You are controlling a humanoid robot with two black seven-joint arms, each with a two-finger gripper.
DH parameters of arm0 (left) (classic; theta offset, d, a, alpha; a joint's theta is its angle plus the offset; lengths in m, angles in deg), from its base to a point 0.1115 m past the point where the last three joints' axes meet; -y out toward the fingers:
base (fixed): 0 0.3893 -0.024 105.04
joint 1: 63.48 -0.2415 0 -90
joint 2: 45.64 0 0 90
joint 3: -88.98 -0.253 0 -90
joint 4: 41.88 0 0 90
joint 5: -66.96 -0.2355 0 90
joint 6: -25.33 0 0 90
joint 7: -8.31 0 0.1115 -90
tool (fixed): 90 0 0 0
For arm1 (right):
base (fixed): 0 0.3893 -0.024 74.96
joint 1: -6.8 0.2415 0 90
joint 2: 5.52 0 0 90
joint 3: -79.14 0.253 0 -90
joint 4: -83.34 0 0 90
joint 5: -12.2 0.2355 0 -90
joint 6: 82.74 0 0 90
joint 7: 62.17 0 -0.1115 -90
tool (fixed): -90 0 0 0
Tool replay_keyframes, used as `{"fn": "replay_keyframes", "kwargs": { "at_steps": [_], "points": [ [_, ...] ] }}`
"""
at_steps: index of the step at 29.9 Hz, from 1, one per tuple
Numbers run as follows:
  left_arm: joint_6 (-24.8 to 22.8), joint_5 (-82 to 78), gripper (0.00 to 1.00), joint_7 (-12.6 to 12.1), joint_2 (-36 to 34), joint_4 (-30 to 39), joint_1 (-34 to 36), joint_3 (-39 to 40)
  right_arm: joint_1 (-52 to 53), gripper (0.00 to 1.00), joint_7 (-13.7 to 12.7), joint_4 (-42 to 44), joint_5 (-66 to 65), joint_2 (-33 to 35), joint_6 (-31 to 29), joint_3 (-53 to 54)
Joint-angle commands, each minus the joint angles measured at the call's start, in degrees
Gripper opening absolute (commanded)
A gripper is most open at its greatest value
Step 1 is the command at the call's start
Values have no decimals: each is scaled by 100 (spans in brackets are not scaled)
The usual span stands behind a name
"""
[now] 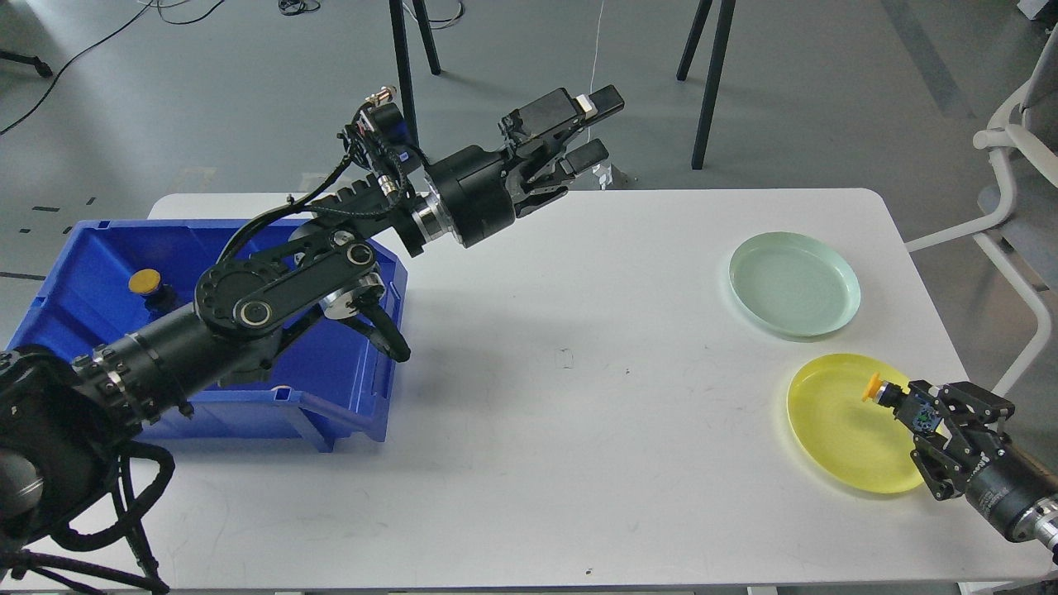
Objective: Pass button and place on color plate
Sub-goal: 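Lower the yellow button onto the yellow plate and open the right gripper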
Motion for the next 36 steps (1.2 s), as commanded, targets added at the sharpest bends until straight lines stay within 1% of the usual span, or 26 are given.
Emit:
{"fn": "replay_keyframes", "kwargs": {
  "at_steps": [1, 6, 12, 22, 24, 36],
  "points": [
    [0, 0, 91, -1, 0, 3, 0, 0, -4, 11, 0, -14, 8, 0, 1, -3],
    [0, 0, 91, -1, 0, -6, 0, 0, -13, 22, 0, -49, 8, -18, 1, 6],
    [0, 0, 91, -1, 0, 3, 0, 0, -13, 31, 0, -49, 17, -115, 1, 6],
    [0, 0, 91, -1, 0, 3, 0, 0, -4, 37, 0, -67, 17, -123, 1, 15],
    [0, 0, 91, -1, 0, -6, 0, 0, -13, 39, 0, -93, 17, -123, 1, 15],
    [0, 9, 91, -1, 0, 3, 0, 0, -206, 40, 0, -392, 26, -123, -17, 15]
  ]
}}
